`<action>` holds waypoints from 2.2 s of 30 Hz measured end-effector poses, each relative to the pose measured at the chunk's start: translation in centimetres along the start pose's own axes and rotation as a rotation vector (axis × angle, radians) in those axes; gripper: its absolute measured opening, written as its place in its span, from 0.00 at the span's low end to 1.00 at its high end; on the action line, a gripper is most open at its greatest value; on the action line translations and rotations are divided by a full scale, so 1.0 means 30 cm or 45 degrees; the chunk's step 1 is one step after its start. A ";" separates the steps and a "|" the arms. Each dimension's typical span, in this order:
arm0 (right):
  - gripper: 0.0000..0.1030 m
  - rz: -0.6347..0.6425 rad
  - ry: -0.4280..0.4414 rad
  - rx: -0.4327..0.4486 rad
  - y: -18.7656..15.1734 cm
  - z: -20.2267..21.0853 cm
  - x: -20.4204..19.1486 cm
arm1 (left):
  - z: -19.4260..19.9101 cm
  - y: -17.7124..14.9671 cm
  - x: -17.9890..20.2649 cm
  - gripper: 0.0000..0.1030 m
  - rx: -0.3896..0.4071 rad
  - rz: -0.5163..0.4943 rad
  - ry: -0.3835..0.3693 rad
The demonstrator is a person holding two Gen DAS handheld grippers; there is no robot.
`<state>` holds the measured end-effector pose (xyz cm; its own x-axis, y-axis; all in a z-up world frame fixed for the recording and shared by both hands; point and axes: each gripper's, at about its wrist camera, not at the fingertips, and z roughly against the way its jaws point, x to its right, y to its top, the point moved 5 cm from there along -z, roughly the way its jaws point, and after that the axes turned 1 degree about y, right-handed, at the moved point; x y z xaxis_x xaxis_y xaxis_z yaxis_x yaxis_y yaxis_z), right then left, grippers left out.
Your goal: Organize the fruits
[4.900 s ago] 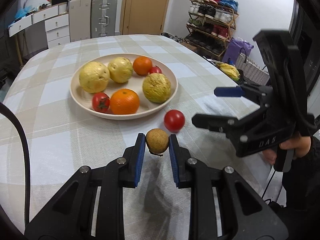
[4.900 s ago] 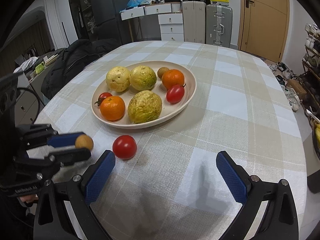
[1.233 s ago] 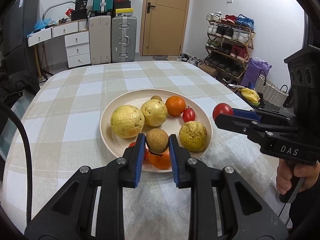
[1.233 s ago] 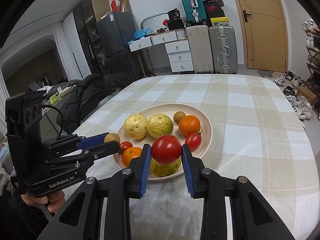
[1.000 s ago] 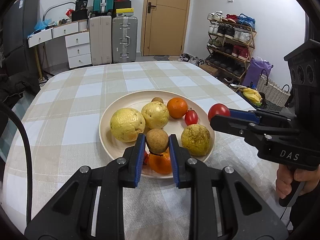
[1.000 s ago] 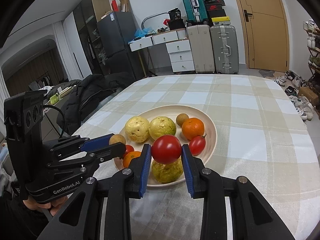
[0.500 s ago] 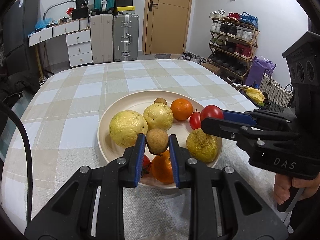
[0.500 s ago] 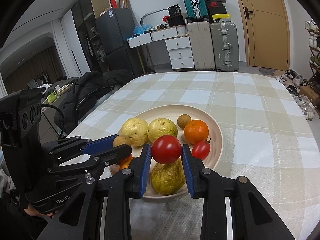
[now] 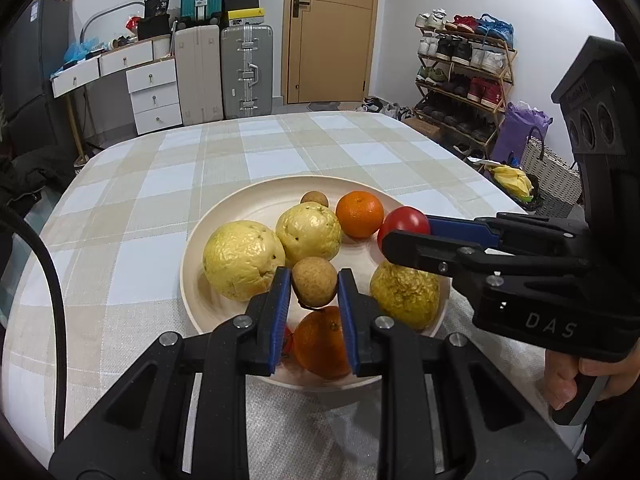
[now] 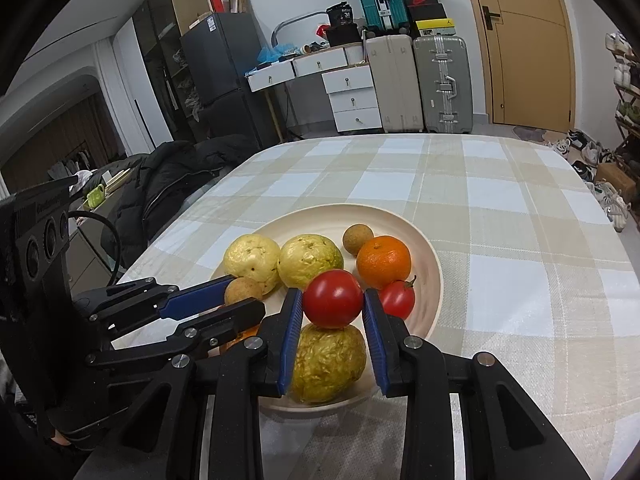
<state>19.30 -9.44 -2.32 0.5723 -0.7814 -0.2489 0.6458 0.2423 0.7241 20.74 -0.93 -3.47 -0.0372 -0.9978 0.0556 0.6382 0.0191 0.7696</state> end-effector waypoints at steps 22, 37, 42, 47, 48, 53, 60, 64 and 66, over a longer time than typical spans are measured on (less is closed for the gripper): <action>0.51 -0.026 -0.030 0.027 0.016 -0.005 0.025 | 0.014 -0.002 0.002 0.22 0.008 0.011 -0.006; 1.00 0.068 -0.107 0.078 -0.031 0.109 0.022 | 0.242 -0.034 -0.097 0.88 0.213 0.098 0.045; 1.00 0.114 -0.111 0.143 -0.056 0.151 -0.012 | 0.301 -0.061 -0.110 0.99 0.252 0.111 0.050; 1.00 0.151 -0.091 0.180 -0.081 0.169 -0.036 | 0.325 -0.091 -0.108 0.99 0.272 0.101 0.069; 1.00 0.156 -0.086 0.180 -0.082 0.171 -0.039 | 0.327 -0.095 -0.103 0.99 0.273 0.100 0.069; 1.00 0.139 -0.053 0.230 -0.082 0.199 -0.031 | 0.352 -0.099 -0.090 0.99 0.306 0.086 0.077; 1.00 0.162 -0.032 0.272 -0.086 0.216 -0.049 | 0.359 -0.095 -0.060 0.99 0.318 0.036 0.077; 1.00 0.172 -0.012 0.288 -0.089 0.215 -0.065 | 0.358 -0.098 -0.050 0.99 0.312 0.024 0.071; 1.00 0.189 -0.018 0.288 -0.090 0.214 -0.073 | 0.357 -0.098 -0.048 0.99 0.313 0.021 0.070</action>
<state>13.04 -12.07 0.40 0.6441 -0.7552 -0.1215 0.4249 0.2211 0.8778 10.67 1.13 1.02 0.0179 -0.9990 0.0402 0.4319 0.0440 0.9008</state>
